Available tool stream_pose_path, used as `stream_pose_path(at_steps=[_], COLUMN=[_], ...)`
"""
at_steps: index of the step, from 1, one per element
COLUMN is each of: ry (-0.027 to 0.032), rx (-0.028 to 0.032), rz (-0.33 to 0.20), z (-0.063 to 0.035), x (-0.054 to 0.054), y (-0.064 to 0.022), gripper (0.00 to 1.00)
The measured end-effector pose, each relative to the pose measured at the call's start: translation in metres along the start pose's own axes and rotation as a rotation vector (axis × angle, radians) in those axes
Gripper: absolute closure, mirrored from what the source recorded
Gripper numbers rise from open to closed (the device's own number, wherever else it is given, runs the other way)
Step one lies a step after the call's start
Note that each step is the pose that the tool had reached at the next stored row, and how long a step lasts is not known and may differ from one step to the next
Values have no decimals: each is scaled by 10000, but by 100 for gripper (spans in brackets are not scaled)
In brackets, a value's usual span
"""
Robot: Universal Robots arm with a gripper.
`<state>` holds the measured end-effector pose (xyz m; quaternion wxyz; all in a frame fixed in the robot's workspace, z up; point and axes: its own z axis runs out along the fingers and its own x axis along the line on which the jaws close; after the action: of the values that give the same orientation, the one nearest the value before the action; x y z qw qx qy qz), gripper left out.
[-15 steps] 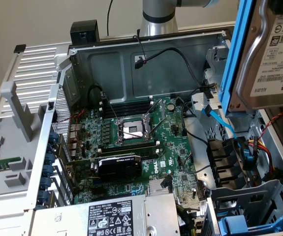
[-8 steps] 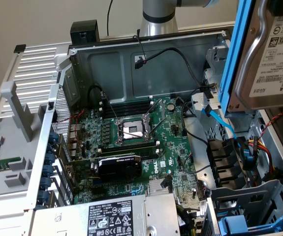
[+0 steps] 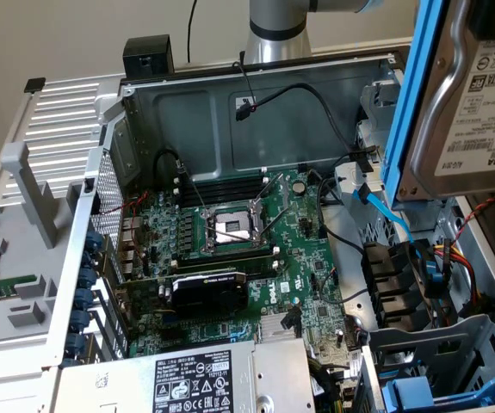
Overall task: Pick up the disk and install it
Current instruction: 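Insert the disk into the insertion slot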
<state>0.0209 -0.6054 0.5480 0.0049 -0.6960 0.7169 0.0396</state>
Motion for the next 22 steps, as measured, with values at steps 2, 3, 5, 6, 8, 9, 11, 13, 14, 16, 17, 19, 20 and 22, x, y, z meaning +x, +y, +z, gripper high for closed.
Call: stream_pose_path(at_steps=[2,3,5,6,8,9,11,13,14,16,17,19,20,22], ry=[-12,-20,-29,-26,-25,-25,-25,-26,-24,-25,-25,-25,-26,-26], rx=[0,-1,-1,-1,-1,-1,0,0,-1,-1,0,0,0,1], rz=[-2,-1,1,2,3,4,7,9,9,12,12,15,16,21], z=[10,20,52,68,103,121,156,192,208,244,261,296,313,349], x=[56,84,120,134,156,165,181,197,206,229,240,262,272,292], y=[-6,-8,-13,-15,-20,-22,-27,-32,-37,-45,-49,-58,-62,-70], gripper=[63,63,63,63,63,63,63,63,63,63,63,63,63,63])
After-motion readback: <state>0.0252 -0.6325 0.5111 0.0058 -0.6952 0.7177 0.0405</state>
